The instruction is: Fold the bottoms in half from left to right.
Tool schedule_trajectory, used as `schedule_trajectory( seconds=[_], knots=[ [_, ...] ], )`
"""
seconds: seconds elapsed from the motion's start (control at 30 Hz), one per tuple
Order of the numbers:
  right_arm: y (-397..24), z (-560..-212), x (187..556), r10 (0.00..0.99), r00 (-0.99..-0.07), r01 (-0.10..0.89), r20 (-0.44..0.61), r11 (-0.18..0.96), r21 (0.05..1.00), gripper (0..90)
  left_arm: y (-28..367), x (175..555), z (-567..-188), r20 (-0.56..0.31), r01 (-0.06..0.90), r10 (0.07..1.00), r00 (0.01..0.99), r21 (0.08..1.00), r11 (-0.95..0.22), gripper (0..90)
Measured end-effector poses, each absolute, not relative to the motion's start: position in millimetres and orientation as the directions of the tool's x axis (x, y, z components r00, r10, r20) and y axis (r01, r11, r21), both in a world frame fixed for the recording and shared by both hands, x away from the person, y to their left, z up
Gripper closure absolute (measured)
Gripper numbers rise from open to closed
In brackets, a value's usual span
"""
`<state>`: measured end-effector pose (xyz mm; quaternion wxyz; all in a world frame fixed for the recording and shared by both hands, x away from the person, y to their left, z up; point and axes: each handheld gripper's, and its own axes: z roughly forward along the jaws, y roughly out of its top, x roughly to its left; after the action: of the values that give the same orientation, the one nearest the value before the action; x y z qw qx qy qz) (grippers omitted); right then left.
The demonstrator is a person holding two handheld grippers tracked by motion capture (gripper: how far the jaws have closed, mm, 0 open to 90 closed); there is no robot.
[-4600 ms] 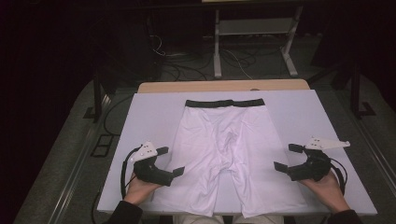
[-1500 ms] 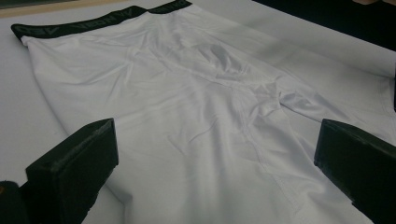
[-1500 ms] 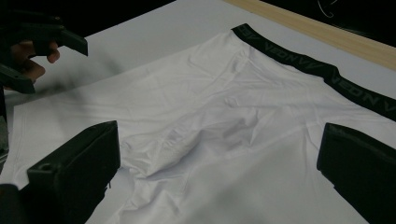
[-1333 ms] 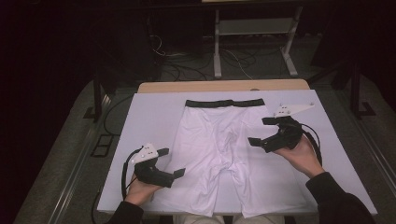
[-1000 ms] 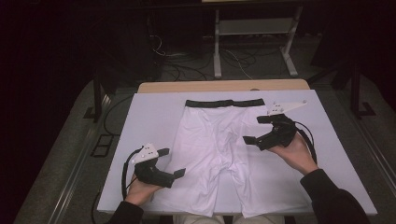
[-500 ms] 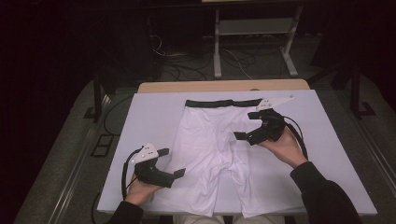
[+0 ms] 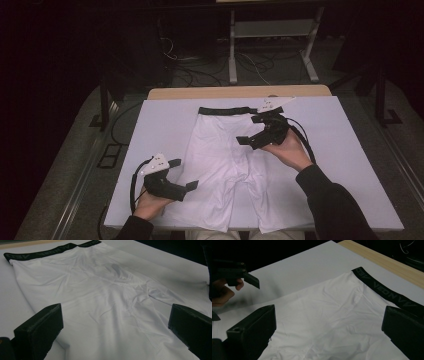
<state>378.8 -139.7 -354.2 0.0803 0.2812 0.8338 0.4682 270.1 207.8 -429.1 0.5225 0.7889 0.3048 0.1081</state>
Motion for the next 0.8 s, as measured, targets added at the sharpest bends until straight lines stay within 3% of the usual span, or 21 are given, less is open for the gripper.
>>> schedule_trajectory(
  seconds=[0.8],
  knots=[
    [-109.4,-347.2,422.4,0.560,-0.819,0.403,0.122,0.411,0.818,0.0,208.3,270.6,-429.2,-0.150,0.367,0.588,0.795,0.891,-0.268,0.0]
  ],
)
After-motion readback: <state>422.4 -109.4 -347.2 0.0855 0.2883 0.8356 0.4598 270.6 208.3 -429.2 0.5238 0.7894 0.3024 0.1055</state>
